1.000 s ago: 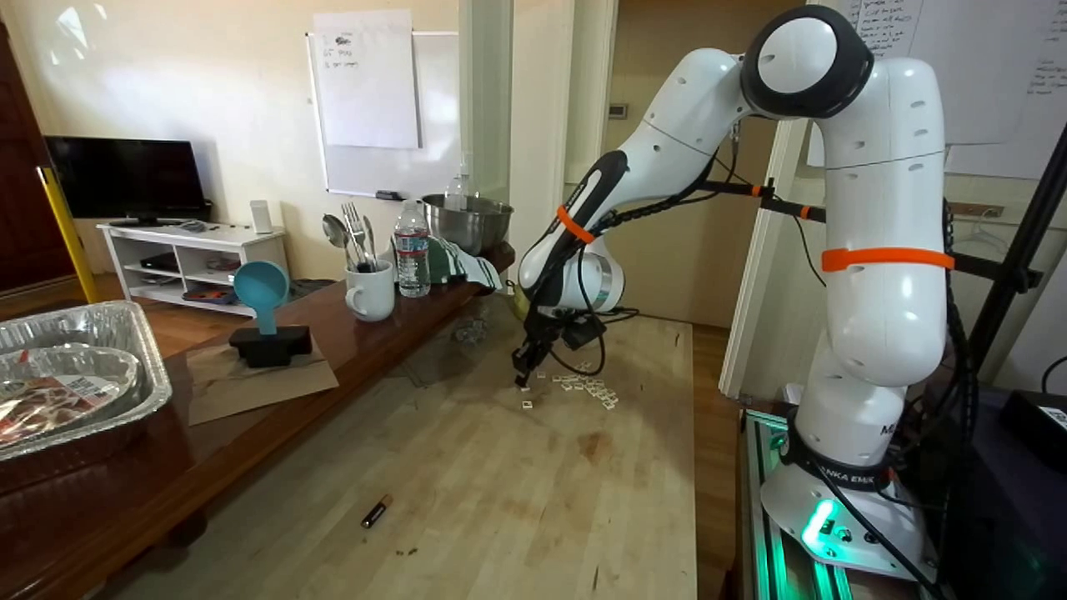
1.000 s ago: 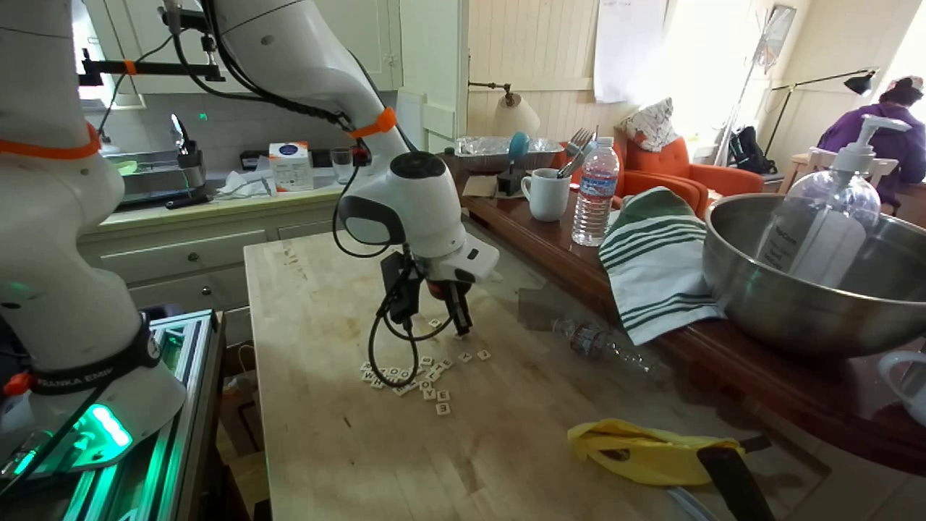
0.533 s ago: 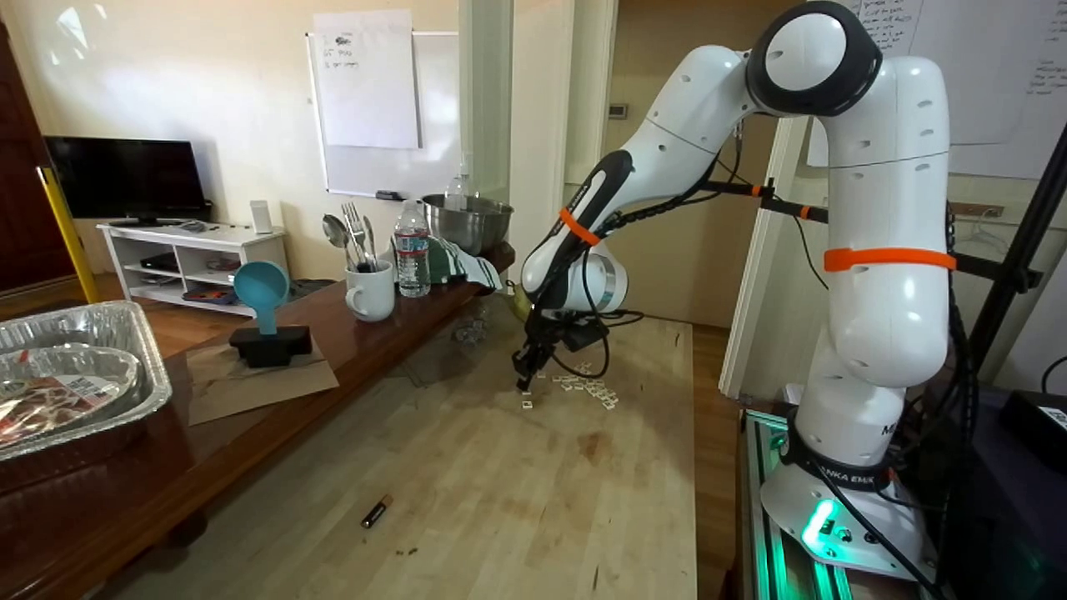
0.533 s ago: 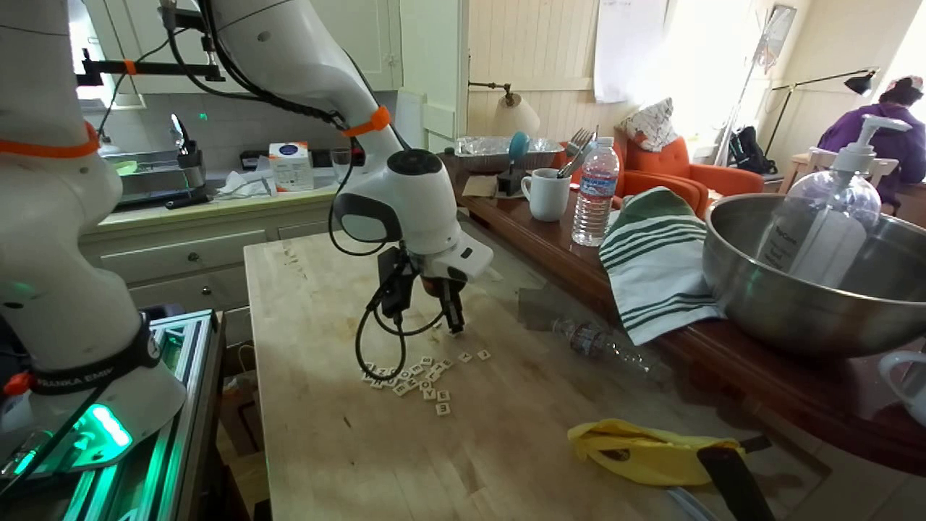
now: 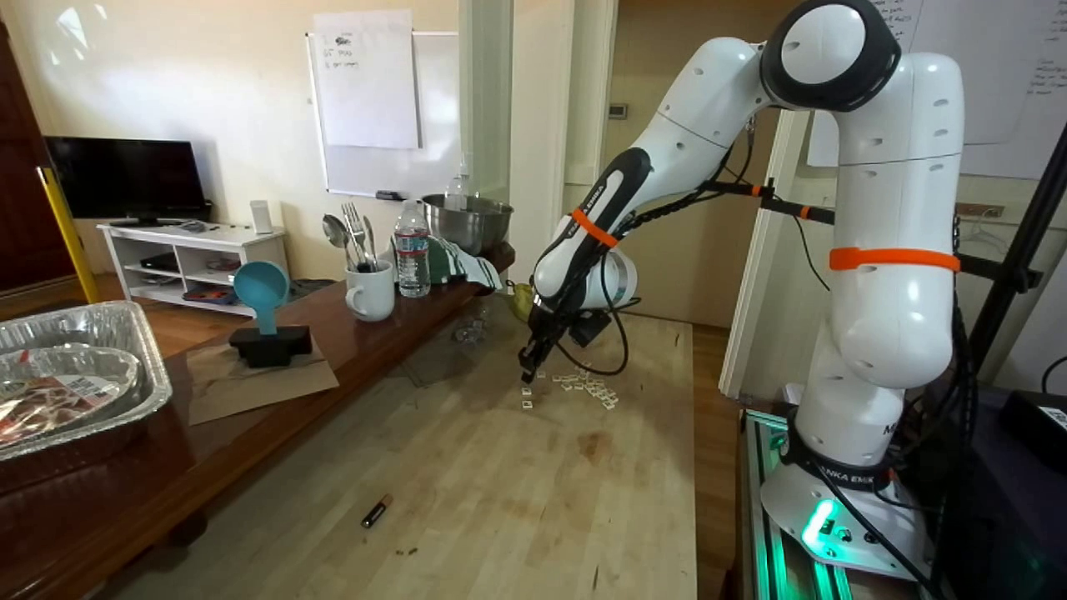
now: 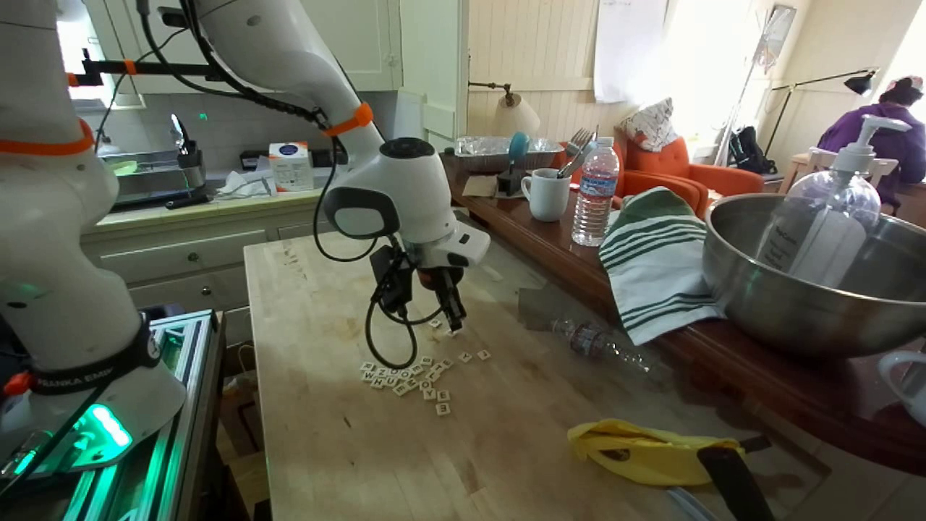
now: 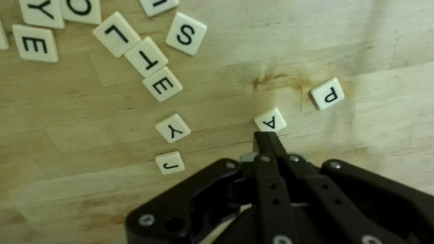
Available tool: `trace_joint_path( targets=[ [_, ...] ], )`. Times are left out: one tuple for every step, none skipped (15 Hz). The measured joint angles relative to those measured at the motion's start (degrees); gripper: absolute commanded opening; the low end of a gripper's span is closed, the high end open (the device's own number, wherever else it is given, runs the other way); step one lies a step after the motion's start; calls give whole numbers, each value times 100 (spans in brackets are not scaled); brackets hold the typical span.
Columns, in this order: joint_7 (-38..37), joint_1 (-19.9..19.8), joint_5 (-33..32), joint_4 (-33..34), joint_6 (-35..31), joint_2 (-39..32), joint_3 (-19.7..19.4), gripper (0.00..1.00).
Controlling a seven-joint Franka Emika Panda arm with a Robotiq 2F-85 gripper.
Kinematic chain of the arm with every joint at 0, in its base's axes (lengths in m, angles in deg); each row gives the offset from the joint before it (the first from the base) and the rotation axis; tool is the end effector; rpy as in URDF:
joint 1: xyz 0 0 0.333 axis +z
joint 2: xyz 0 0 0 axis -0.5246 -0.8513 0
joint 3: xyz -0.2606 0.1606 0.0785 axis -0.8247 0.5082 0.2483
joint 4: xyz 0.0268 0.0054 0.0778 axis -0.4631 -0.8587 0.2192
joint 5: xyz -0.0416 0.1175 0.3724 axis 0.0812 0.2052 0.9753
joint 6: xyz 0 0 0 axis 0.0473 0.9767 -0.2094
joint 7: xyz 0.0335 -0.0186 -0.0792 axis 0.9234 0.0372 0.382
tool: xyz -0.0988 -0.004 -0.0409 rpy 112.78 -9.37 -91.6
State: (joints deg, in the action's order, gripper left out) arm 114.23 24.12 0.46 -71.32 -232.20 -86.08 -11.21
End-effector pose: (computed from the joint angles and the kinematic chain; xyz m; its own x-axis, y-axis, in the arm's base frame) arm 0.4724 -0.0750 0.2275 0.9644 -0.0601 0.2576 -0.0424 -0.9964 -0.0736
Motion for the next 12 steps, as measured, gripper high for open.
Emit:
trace_joint_path(
  targets=[
    [27, 15, -148, -20, -45, 13, -29, 0],
    [84, 17, -266, -36, -83, 16, -40, 0],
    [169, 17, -354, -48, -124, 16, -46, 0],
    [246, 17, -435, -58, -159, 15, -53, 0],
    [324, 17, -493, -63, -182, 11, -58, 0],
    [410, 16, -525, -66, -202, 5, -60, 0],
    [490, 15, -549, -66, -229, -6, -61, 0],
    [574, 15, -564, -66, -258, -24, -62, 0],
    [657, 14, -570, -66, -275, -41, -61, 0],
    [734, 14, -579, -66, -279, -55, -61, 0],
    [798, 14, -601, -67, -279, -66, -62, 0],
    [856, 14, -638, -77, -279, -67, -63, 0]
  ],
)
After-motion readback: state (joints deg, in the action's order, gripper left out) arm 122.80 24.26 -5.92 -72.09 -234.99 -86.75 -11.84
